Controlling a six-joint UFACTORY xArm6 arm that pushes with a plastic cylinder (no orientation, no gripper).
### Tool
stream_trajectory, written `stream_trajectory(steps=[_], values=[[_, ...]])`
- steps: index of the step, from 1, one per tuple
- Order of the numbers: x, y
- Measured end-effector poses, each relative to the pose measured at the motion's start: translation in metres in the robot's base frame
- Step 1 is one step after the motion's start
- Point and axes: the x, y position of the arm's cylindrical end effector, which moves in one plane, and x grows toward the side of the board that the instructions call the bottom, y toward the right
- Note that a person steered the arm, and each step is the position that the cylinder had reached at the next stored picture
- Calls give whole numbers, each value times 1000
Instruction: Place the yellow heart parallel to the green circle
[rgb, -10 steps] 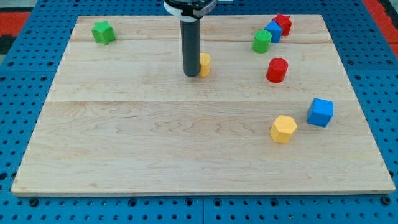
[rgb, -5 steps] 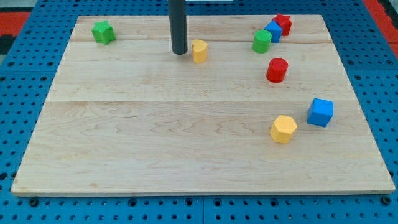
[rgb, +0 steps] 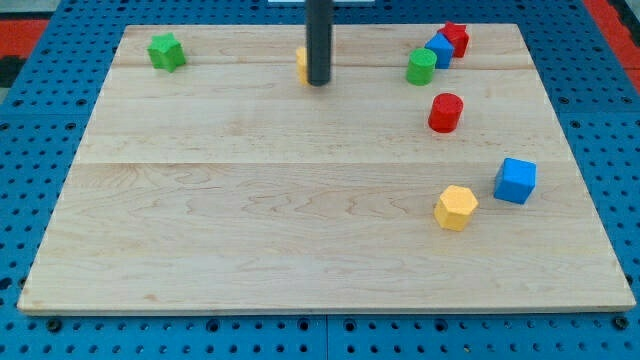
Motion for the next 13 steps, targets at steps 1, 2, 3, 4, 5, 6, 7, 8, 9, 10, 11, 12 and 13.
stream_trajectory(steps=[1, 2, 3, 4, 5, 6, 7, 8, 9, 10, 11, 12, 13], values=[[-34, -13], [-5, 43], [-54, 63], [-88, 14], [-85, -34], [-67, -40], [-66, -61], [-63, -105], [-43, -45], [-24, -15], [-32, -16], [-32, -21], [-32, -21]])
